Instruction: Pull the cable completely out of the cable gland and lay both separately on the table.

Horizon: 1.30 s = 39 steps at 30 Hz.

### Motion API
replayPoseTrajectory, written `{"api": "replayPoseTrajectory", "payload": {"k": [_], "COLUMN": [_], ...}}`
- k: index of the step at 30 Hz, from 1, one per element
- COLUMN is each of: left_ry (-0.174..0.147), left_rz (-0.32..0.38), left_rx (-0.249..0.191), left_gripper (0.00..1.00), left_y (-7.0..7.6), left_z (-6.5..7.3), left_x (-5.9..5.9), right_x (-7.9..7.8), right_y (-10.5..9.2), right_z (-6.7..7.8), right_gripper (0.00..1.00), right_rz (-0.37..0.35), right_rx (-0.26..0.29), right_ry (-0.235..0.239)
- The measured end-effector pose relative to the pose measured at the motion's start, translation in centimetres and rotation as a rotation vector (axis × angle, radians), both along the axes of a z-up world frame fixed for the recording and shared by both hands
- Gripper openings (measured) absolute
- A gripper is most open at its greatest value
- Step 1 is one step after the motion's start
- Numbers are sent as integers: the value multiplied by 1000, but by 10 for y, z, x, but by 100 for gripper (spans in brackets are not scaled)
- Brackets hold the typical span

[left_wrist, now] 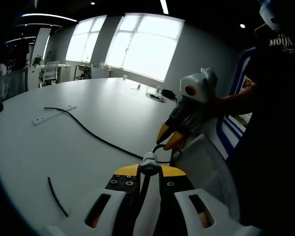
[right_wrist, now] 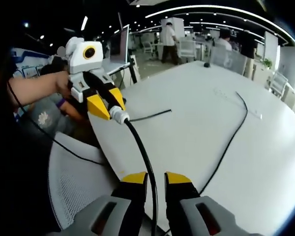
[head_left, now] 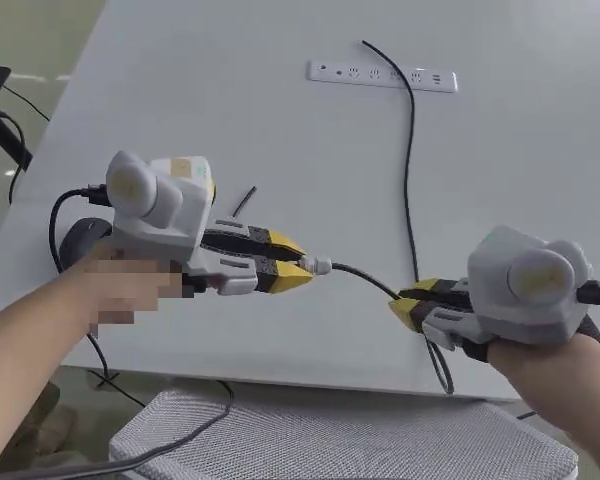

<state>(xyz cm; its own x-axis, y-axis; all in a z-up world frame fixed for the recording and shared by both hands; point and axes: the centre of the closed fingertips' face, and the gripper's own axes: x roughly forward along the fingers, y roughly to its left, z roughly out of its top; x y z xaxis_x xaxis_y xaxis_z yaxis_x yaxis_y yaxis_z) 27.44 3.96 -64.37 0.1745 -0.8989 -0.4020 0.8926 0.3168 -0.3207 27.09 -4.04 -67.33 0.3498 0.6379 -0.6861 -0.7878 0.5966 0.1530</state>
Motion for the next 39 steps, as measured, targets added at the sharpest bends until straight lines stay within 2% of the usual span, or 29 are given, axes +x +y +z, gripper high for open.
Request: {"api": "replayPoseTrajectory", "payload": {"k": [1,2,3,6,9,11,16,18,27,31,39], "left_ry": [-2,-2,-1,1,2,2,2,5,-4,-5,-9], "left_rz": [-2,-2,-2,-8,-14,-14,-13,-12,-14,-13,0], "left_rx": [1,0,-3,-4,-3,-4,-3,-7,-2,3,-4], "left_gripper": [14,14,14,14,14,14,14,14,14,14,14], "left_y": [0,0,-1,-5,-7,-8,-9,-8,-9,-10,-8], "left_z": [0,0,1,0,-1,0,-1,0,0,-1,0], "left_x": [0,0,0,-2,-4,-5,-5,-6,-5,-5,-5], "right_x": [3,2,3,5,5,3,3,3,2,1,4], "right_y": [4,5,13,28,42,48,55,54,52,52,39], "right_z": [7,11,18,26,24,20,21,18,13,11,5], "right_gripper": [11,11,11,11,12,11,9,7,1,0,0], "right_rz": [10,9,35,118,197,245,268,285,307,295,209], "right_rx": [14,4,6,-41,-95,-131,-144,-169,-187,-182,-155], "right_ry": [-25,-21,-39,-91,-136,-149,-170,-180,-177,-169,-97]}}
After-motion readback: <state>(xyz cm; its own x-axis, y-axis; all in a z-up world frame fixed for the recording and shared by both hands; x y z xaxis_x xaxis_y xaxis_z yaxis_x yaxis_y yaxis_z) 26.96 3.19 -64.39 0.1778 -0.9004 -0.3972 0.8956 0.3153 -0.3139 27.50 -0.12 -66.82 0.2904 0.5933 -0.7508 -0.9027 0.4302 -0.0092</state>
